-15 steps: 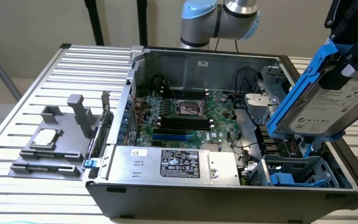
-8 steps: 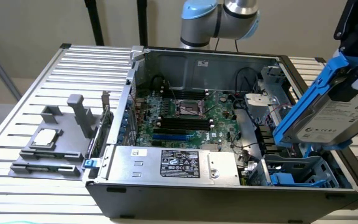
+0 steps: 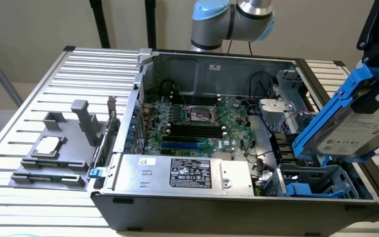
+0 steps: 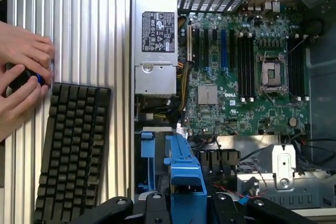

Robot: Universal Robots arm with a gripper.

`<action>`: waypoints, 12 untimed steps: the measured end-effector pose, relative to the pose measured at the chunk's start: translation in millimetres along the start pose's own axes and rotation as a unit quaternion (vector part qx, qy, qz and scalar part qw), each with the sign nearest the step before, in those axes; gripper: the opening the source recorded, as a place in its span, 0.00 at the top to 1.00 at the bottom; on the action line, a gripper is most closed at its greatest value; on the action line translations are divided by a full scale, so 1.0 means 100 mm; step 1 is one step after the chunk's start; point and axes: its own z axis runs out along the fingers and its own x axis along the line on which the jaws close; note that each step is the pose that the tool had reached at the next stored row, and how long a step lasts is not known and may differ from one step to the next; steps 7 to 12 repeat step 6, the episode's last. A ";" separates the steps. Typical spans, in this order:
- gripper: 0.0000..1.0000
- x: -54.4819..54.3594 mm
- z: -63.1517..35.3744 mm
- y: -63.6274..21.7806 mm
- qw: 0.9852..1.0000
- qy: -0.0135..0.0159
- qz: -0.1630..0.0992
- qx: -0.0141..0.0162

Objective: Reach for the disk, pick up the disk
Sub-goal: 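Pick up the disk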

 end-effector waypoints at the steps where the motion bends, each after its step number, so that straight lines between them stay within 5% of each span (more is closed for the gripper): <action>1: 0.68 0.00 -0.001 0.000 1.000 0.000 0.000 0.000; 12: 0.68 0.00 0.000 -0.001 1.000 0.000 0.000 0.000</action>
